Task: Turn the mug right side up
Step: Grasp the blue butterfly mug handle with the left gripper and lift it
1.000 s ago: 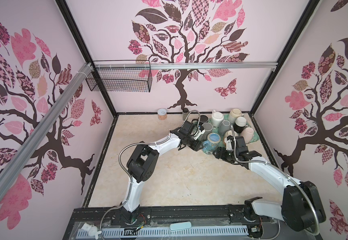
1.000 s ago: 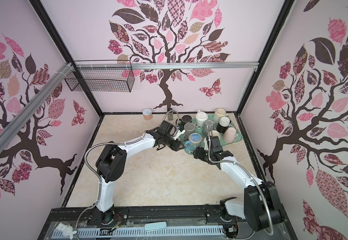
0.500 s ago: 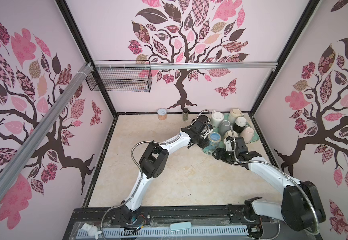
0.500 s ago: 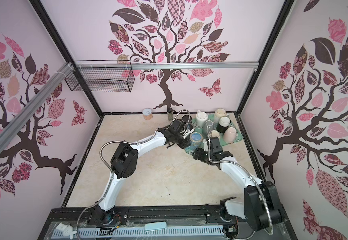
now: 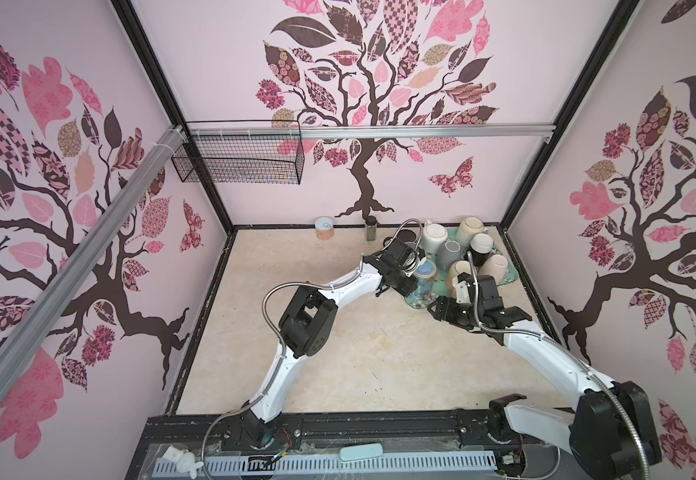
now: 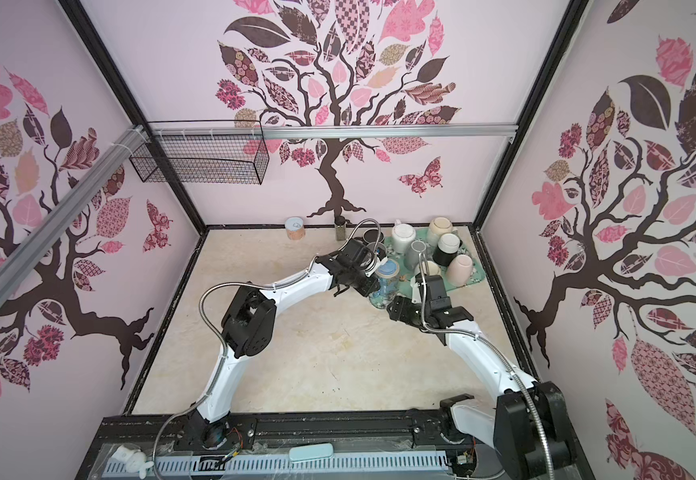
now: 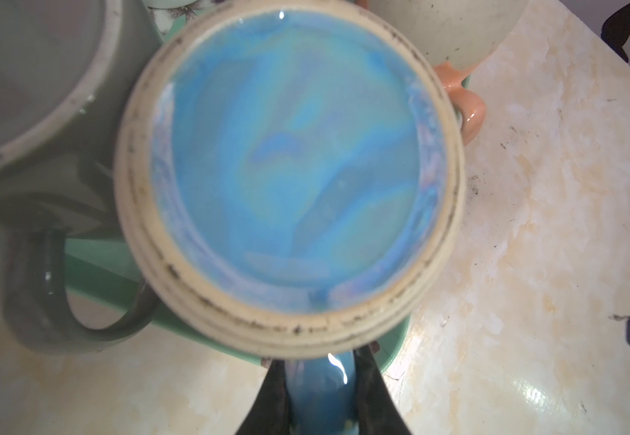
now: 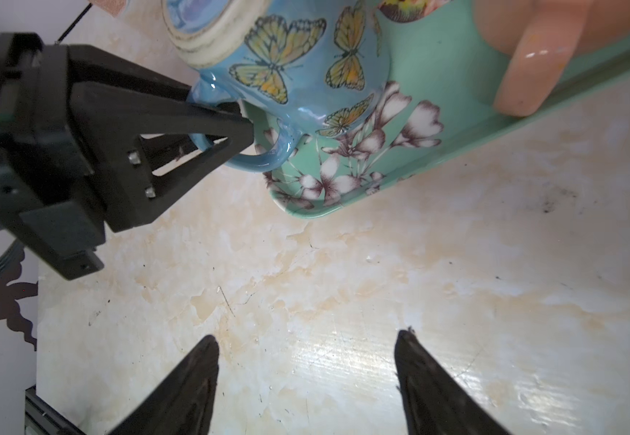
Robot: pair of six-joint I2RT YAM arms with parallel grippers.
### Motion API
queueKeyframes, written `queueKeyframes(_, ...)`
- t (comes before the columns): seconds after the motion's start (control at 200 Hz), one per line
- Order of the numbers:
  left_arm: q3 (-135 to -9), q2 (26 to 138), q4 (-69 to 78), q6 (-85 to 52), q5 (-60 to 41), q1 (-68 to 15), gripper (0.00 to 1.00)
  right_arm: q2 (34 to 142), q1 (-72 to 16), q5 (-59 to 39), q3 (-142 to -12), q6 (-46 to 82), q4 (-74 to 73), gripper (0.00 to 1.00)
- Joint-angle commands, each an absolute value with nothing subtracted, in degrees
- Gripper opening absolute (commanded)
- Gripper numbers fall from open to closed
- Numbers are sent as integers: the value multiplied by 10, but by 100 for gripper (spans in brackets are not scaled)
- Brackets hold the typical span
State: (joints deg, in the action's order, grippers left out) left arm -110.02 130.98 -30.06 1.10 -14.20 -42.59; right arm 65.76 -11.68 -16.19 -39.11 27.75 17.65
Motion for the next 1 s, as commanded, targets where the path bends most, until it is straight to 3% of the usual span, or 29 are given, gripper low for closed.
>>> queueKeyframes(0.0,-1090,1256,-266,12,-164,-437,0,628,-84,-189,-374,306,164,75)
queueKeyframes(0.43,-1003,1139,-178,-39,-178,-444,0,626,-65,-281,-385,370,117,70)
queueKeyframes(0.685,-970,1121,-132,-101,-179,-441,0,631,-65,-334,-326,484,0,64)
queueKeyframes(0.845,-912,1077,-41,-182,-179,-424,0,644,-65,-371,-276,633,-167,61)
queueKeyframes(0.995,-862,1025,35,-268,-183,-385,0,665,-84,-377,-322,668,-221,60)
